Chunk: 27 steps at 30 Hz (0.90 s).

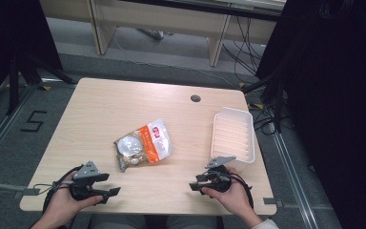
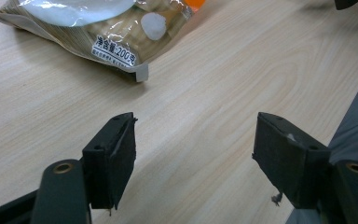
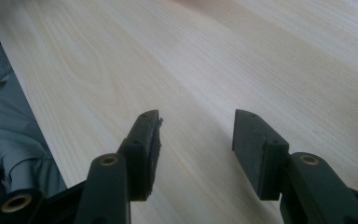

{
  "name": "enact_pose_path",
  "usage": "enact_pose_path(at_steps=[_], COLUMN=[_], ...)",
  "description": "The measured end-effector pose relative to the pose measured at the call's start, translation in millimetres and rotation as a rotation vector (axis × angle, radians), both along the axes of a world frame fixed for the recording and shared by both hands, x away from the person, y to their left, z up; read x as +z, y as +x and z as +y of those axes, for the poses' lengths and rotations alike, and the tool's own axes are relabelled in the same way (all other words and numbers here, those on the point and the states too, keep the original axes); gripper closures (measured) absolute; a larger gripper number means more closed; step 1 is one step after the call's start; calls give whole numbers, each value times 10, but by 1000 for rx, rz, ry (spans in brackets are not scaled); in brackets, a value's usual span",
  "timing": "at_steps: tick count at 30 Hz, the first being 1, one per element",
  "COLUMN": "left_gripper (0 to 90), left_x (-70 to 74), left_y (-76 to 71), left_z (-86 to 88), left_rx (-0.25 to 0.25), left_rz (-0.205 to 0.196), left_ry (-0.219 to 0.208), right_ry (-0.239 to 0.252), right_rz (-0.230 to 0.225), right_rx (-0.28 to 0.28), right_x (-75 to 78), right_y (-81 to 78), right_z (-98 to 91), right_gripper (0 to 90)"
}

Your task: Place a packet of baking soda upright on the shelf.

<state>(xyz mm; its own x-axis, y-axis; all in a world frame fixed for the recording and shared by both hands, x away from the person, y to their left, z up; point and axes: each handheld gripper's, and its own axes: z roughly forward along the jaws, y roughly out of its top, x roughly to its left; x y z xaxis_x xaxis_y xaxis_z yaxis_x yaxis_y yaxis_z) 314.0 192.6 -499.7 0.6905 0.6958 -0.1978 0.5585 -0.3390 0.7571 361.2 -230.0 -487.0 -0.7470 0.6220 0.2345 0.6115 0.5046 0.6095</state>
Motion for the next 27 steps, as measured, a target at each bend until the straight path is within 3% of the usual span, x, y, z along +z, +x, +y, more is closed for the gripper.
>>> enact_pose_path(at_steps=[1, 2, 5, 14, 15, 16, 19, 27], left_gripper=[293, 293, 293, 294, 294, 294, 294, 294], left_x=[-8, -4, 1, -8, -8, -12, -6, -2], left_y=[-3, -3, 5, -1, 0, -3, 2, 3], left_z=[-18, -18, -10, -24, -24, -28, -19, -15], left_rx=[11, 8, -18, -7, -7, -1, -15, -18], left_rz=[6, 12, 2, 8, 8, -1, 2, 0], left_ry=[-19, -16, 10, -2, -1, -4, 1, 4], right_ry=[2, 0, -6, -7, 10, -8, -10, 16], right_rz=[1, 9, -23, -49, -76, -48, -36, -36], right_rx=[6, 1, 9, 8, 4, 10, 10, -17], right_x=[3, 15, 31, 130, 108, 141, 163, 222], right_y=[7, 6, 34, 207, 238, 262, 357, 650], right_z=[3, 13, 57, 266, 302, 321, 412, 622], right_gripper=[522, 522, 517, 509, 508, 508, 503, 484])
